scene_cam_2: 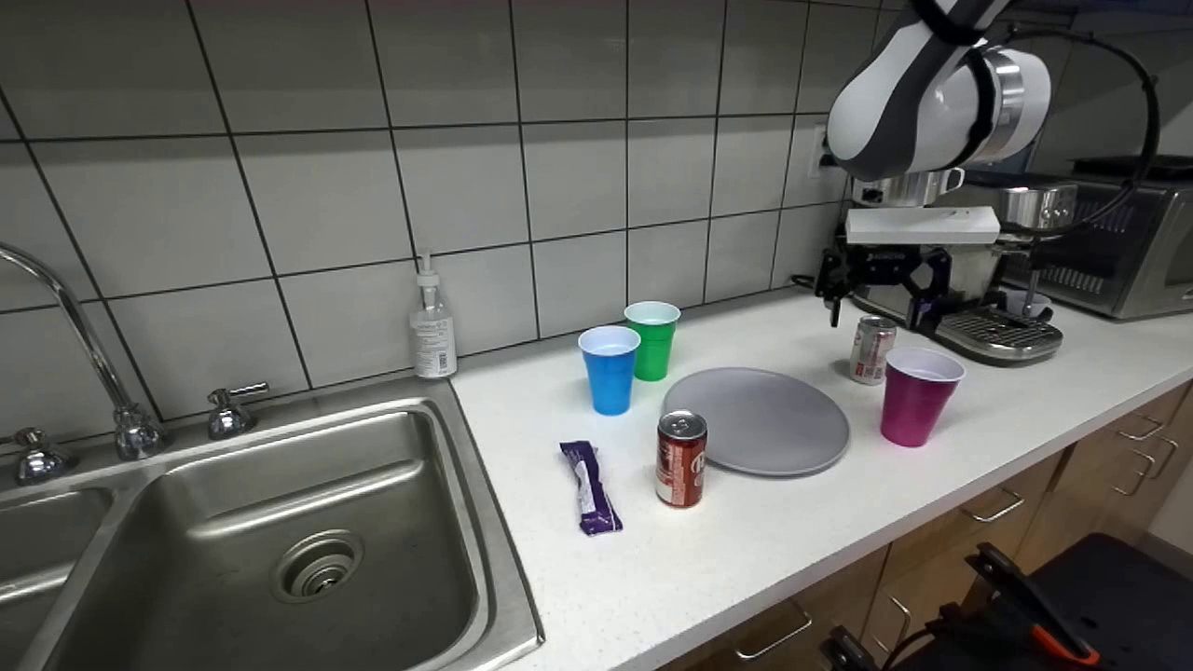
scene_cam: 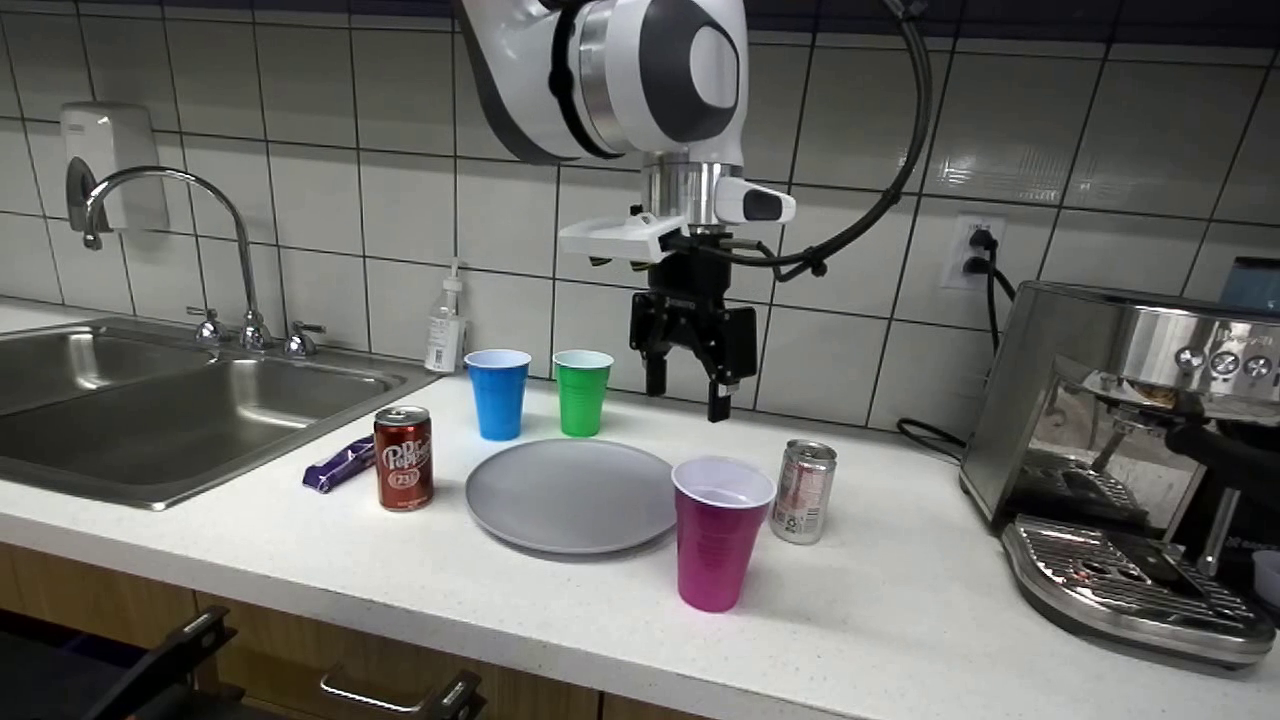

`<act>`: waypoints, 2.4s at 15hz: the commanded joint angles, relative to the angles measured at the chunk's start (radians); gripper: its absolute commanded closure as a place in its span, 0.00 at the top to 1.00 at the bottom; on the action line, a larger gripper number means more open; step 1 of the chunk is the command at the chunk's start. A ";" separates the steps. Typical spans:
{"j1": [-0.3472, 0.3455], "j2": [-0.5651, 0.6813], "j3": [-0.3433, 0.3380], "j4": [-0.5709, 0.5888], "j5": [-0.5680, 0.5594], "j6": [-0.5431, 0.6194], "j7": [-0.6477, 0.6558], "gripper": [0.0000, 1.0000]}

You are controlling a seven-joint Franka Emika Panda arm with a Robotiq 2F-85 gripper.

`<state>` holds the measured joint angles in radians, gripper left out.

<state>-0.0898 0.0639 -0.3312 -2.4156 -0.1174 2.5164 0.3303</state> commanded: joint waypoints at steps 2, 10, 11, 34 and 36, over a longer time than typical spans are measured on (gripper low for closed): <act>-0.058 -0.037 0.040 -0.030 -0.012 -0.062 -0.147 1.00; -0.091 0.030 0.043 -0.037 -0.011 -0.033 -0.278 1.00; -0.092 0.044 0.044 -0.038 -0.011 -0.023 -0.297 1.00; -0.085 0.077 0.051 -0.042 -0.037 0.026 -0.379 0.01; -0.083 0.050 0.054 -0.044 -0.043 0.018 -0.394 0.01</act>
<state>-0.1498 0.1752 -0.2987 -2.4518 -0.1342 2.5651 -0.0285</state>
